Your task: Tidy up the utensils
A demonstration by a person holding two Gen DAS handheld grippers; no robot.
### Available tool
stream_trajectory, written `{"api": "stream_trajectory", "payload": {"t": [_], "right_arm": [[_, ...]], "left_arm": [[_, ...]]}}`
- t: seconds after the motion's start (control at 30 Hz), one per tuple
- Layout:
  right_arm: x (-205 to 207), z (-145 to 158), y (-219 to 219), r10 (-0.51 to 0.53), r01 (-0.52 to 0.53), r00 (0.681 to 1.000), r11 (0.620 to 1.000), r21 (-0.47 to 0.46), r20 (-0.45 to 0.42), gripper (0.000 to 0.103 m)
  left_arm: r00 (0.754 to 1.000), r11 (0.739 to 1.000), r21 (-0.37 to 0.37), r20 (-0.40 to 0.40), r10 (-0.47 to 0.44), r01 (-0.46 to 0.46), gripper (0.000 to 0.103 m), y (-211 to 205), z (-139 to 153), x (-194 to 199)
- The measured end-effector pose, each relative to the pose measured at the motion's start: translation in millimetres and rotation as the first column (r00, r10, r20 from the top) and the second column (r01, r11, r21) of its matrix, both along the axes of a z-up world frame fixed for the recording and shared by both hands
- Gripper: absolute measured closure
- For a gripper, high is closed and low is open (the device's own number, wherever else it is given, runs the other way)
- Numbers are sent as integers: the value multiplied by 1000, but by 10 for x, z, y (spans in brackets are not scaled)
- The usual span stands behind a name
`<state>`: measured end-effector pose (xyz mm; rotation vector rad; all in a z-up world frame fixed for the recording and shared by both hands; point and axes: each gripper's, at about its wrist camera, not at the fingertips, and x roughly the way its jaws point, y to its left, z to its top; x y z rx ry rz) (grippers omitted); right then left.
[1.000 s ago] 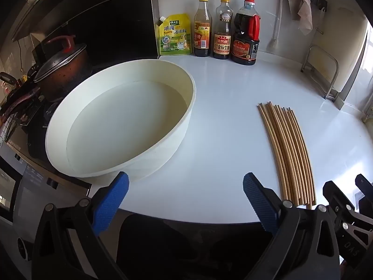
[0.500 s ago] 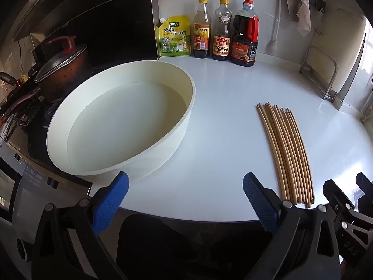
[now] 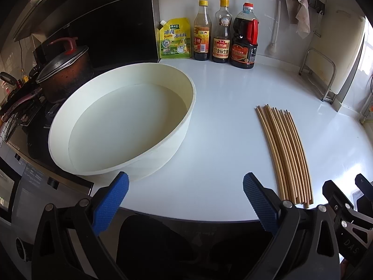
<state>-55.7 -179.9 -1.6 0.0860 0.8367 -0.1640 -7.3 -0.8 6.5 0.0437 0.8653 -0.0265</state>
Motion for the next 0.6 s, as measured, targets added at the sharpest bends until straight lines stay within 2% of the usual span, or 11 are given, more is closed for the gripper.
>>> {"api": "stream_trajectory", "payload": {"t": [0.6], "right_arm": [[0, 12, -31, -3, 3, 1000, 1000, 17, -6, 9]], "left_arm": [[1000, 1000, 1, 4, -2, 2, 6, 0, 7, -14]]}}
